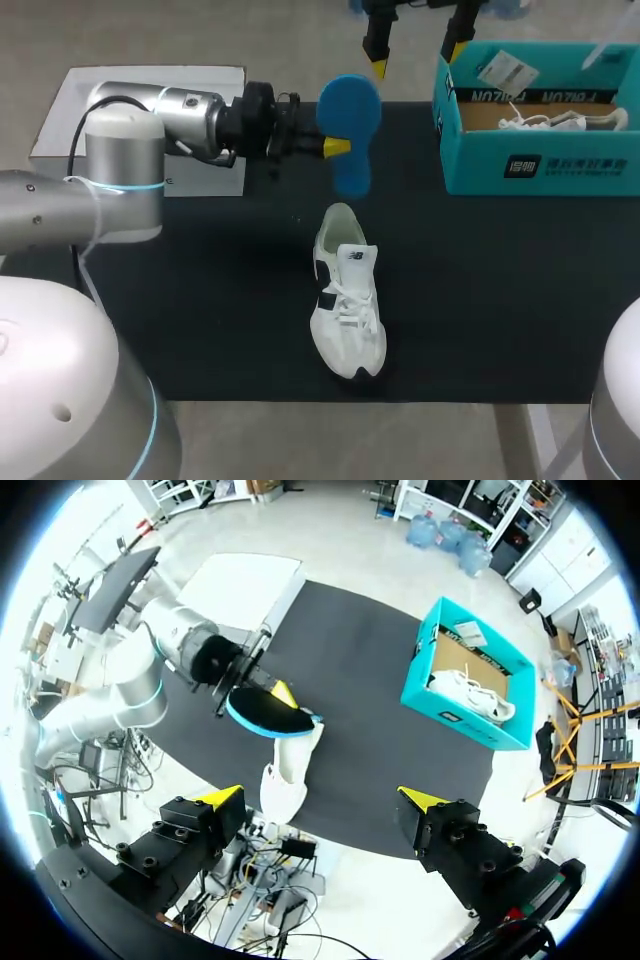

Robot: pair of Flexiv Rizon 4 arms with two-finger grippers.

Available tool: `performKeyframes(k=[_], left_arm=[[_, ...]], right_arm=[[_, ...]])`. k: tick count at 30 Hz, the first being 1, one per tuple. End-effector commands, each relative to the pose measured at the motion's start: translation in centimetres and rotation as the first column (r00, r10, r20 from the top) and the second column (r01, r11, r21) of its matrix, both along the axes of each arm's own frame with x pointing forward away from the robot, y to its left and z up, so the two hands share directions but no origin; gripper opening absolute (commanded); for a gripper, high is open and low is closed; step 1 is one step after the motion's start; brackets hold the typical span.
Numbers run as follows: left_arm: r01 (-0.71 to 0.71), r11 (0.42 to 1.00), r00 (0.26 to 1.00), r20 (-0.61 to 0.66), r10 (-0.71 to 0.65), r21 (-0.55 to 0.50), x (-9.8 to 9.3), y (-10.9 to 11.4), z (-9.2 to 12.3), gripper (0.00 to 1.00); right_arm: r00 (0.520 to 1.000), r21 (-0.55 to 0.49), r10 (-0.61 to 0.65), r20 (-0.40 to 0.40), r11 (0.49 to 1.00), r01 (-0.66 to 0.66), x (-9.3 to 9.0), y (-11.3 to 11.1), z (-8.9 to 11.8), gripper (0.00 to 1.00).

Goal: Take the shoe out of the shoebox, open the shoe tongue, remove and reinsert the insole, then place the shoe into the shoebox

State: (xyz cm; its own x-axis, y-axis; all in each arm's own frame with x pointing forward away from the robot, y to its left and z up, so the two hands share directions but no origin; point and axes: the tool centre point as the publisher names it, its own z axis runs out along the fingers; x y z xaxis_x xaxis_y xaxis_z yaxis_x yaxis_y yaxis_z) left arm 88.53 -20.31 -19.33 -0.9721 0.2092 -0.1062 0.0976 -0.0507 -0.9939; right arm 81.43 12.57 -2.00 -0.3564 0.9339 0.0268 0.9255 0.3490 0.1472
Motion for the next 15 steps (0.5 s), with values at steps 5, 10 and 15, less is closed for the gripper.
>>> performKeyframes(k=[5, 10, 15], left_arm=[[0.144, 0.989, 0.898, -0.422, -0.123, 0.017, 0.67, 0.41, -0.97, 0.0], [0.212, 0.976, 0.937, -0.275, -0.216, -0.044, -0.14, 0.35, -0.29, 0.0], [0.212, 0.976, 0.937, -0.275, -0.216, -0.044, -0.14, 0.35, -0.29, 0.0]], right_arm=[[1.0, -0.001, -0.001, -0.001, 1.0, 0.001, 0.09, 0.05, 0.0, 1.0], [1.0, -0.001, -0.001, -0.001, 1.0, 0.001, 0.09, 0.05, 0.0, 1.0], [1.0, -0.001, -0.001, -0.001, 1.0, 0.001, 0.09, 0.05, 0.0, 1.0]])
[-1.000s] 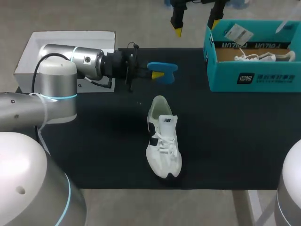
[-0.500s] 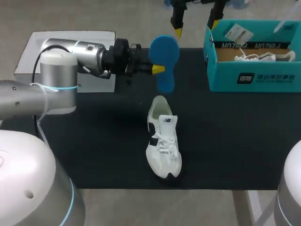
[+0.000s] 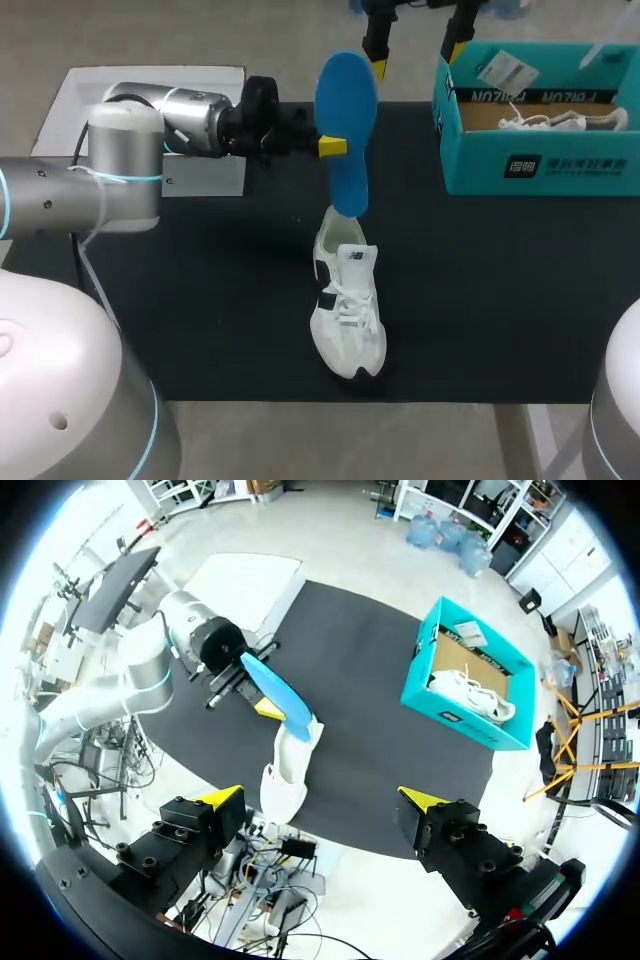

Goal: Take the shoe out of the shoebox, open the shoe tongue, remove and reinsert the insole, then place the shoe into the shoebox

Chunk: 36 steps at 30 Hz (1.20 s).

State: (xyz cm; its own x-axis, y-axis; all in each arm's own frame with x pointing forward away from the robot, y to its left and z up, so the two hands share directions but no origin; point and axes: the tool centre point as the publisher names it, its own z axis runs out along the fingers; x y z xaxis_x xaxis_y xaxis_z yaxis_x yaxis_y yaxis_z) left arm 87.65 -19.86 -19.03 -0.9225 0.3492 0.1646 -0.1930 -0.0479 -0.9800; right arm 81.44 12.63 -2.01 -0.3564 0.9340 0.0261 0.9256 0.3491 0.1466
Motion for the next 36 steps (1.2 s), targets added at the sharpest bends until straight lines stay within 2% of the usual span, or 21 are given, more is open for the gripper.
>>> performKeyframes(k=[1, 8, 11, 15, 17, 19, 20, 22, 23, 24, 25, 27, 31, 36], left_arm=[[0.069, 0.997, 0.998, 0.001, -0.069, -0.02, 0.7, -0.1, -0.6, 0.0], [0.069, 0.997, 0.998, 0.001, -0.069, -0.02, 0.7, -0.1, -0.6, 0.0], [0.081, 0.996, 0.983, -0.168, -0.075, 0.029, 1.4, -0.1, 0.4, 0.0], [0.075, 0.993, 0.922, -0.385, -0.036, 0.087, 1.5, -0.1, 1.8, 0.0], [0.102, 0.991, 0.896, -0.44, -0.053, 0.087, 1.2, 0.0, 2.3, 0.0], [0.091, 0.985, 0.857, -0.515, -0.003, 0.146, 0.9, 0.0, 2.5, 0.0], [0.086, 0.989, 0.851, -0.526, -0.01, 0.122, 0.6, 0.2, 2.6, 0.0], [0.067, 0.981, 0.823, -0.566, 0.048, 0.18, 0.4, 0.2, 2.5, 0.0], [0.082, 0.985, 0.807, -0.589, 0.022, 0.15, 0.2, 0.3, 2.4, 0.0], [0.067, 0.983, 0.791, -0.609, 0.052, 0.17, 0.2, 0.4, 2.4, 0.0], [0.066, 0.981, 0.776, -0.628, 0.066, 0.184, 0.2, 0.4, 2.3, 0.0], [0.068, 0.987, 0.753, -0.657, 0.046, 0.147, 0.3, 0.5, 2.3, 0.0], [0.037, 0.984, 0.699, -0.708, 0.098, 0.172, 0.7, 0.4, 2.4, 0.0], [-0.003, 0.976, 0.68, -0.715, 0.163, 0.219, 1.0, -0.1, 2.7, 0.0]], right_arm=[[1.0, -0.001, -0.001, -0.001, 1.0, 0.001, 0.1, 0.0, 0.0, 1.0], [1.0, -0.001, -0.001, -0.001, 1.0, 0.001, 0.1, 0.0, 0.0, 1.0], [1.0, -0.001, -0.001, -0.001, 1.0, 0.001, 0.1, 0.0, 0.0, 1.0], [1.0, -0.001, -0.001, -0.001, 1.0, 0.001, 0.1, 0.0, 0.0, 1.0], [1.0, -0.001, -0.001, -0.001, 1.0, 0.001, 0.1, 0.0, 0.0, 1.0], [1.0, -0.001, -0.001, -0.001, 1.0, 0.001, 0.1, 0.0, 0.0, 1.0], [1.0, -0.001, -0.001, -0.001, 1.0, 0.001, 0.1, 0.0, 0.0, 1.0], [1.0, -0.001, -0.001, -0.001, 1.0, 0.001, 0.1, 0.0, 0.0, 1.0], [1.0, -0.001, -0.001, -0.001, 1.0, 0.001, 0.1, 0.0, 0.0, 1.0], [1.0, -0.001, -0.001, -0.001, 1.0, 0.001, 0.1, 0.0, 0.0, 1.0], [1.0, -0.001, -0.001, -0.001, 1.0, 0.001, 0.1, 0.0, 0.0, 1.0], [1.0, -0.001, -0.001, -0.001, 1.0, 0.001, 0.1, 0.0, 0.0, 1.0], [1.0, -0.001, -0.001, -0.001, 1.0, 0.001, 0.1, 0.0, 0.0, 1.0], [1.0, -0.001, -0.001, -0.001, 1.0, 0.001, 0.1, 0.0, 0.0, 1.0]])
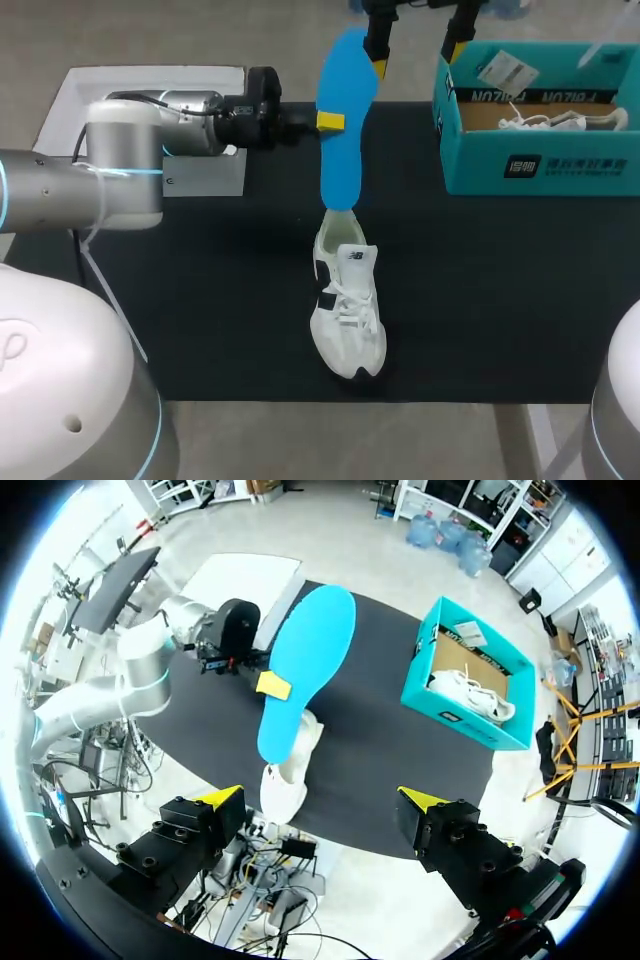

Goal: Take the shoe out of the shoebox, open the shoe tongue, remove and reinsert the insole, then place the shoe into the shoebox

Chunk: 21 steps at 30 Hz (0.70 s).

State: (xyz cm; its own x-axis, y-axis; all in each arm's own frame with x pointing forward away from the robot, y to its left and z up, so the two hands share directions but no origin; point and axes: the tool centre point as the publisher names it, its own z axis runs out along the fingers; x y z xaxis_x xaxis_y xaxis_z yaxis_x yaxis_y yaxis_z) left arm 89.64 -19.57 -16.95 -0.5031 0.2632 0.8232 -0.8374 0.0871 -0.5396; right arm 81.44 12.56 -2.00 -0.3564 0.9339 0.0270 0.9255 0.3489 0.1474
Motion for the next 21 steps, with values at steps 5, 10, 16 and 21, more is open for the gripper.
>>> performKeyframes(k=[5, 10, 16, 21], left_arm=[[-0.098, 0.985, 0.995, -0.016, 0.101, 0.144, -0.1, -0.8, 0.3, 0.0], [-0.087, 0.983, 0.993, -0.069, 0.1, 0.162, 1.2, -1.0, -0.4, 0.0], [-0.054, 0.98, 0.987, -0.141, 0.082, 0.189, 2.6, -1.1, -1.0, 0.0], [-0.034, 0.984, 0.983, -0.172, 0.064, 0.176, 2.9, -1.3, -1.3, 0.0]], right_arm=[[1.0, -0.002, -0.001, -0.001, 1.0, 0.001, 0.1, 0.1, 0.0, 1.0], [1.0, -0.002, -0.001, -0.001, 1.0, 0.001, 0.1, 0.1, 0.0, 1.0], [1.0, -0.002, -0.001, -0.001, 1.0, 0.001, 0.1, 0.1, 0.0, 1.0], [1.0, -0.002, -0.001, -0.001, 1.0, 0.001, 0.1, 0.1, 0.0, 1.0]])
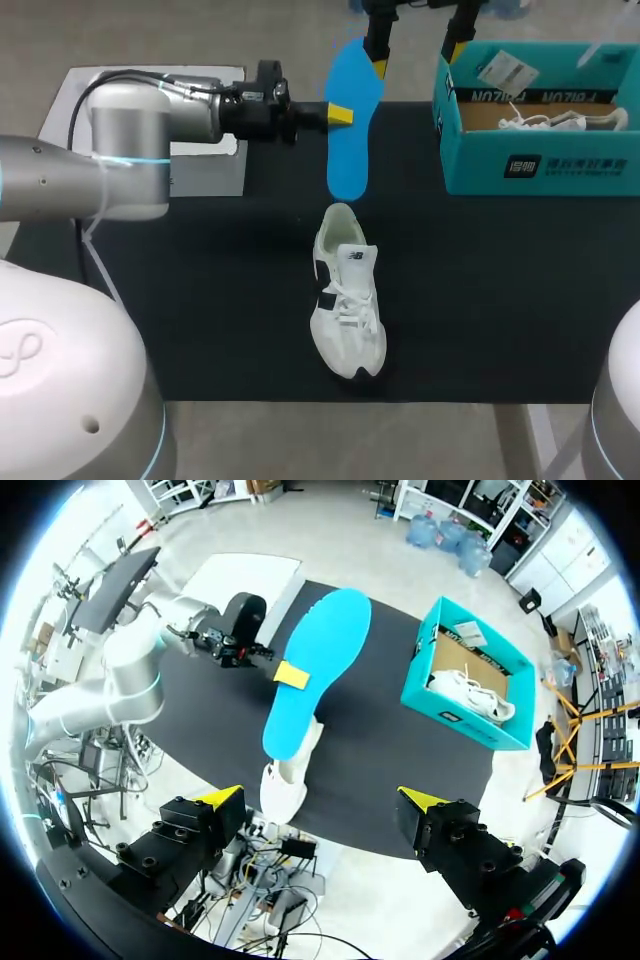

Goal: Take the shoe out of the shoebox, open the shoe tongue, remove and reinsert the insole, then place the shoe into the shoebox

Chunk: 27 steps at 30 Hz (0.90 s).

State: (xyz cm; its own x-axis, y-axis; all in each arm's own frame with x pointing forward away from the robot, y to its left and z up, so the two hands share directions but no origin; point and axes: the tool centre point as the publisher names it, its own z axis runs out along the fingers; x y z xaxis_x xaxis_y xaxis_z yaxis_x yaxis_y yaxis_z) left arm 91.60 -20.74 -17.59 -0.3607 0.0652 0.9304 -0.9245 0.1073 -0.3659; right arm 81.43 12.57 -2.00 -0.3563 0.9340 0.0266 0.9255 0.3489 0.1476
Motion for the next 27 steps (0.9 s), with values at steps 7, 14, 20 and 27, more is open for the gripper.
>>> performKeyframes(k=[7, 14, 20, 27], left_arm=[[0.023, 1.0, 1.0, -0.004, -0.023, -0.017, 0.9, -0.1, -0.6, 0.0], [0.023, 1.0, 1.0, -0.004, -0.023, -0.017, 0.9, -0.1, -0.6, 0.0], [0.023, 1.0, 1.0, -0.004, -0.023, -0.017, 0.9, -0.1, -0.6, 0.0], [0.023, 1.0, 1.0, -0.004, -0.023, -0.017, 0.9, -0.1, -0.6, 0.0]], right_arm=[[1.0, -0.001, -0.001, -0.002, 1.0, 0.001, 0.1, 0.1, 0.0, 1.0], [0.998, -0.032, 0.004, 0.06, 0.999, -0.002, -0.5, 1.7, 0.0, 1.0], [0.995, -0.046, -0.017, 0.1, 0.999, 0.022, -1.3, 2.0, 0.4, 1.0], [0.994, -0.006, -0.045, 0.103, 0.999, 0.046, -2.1, 1.1, 0.9, 1.0]])
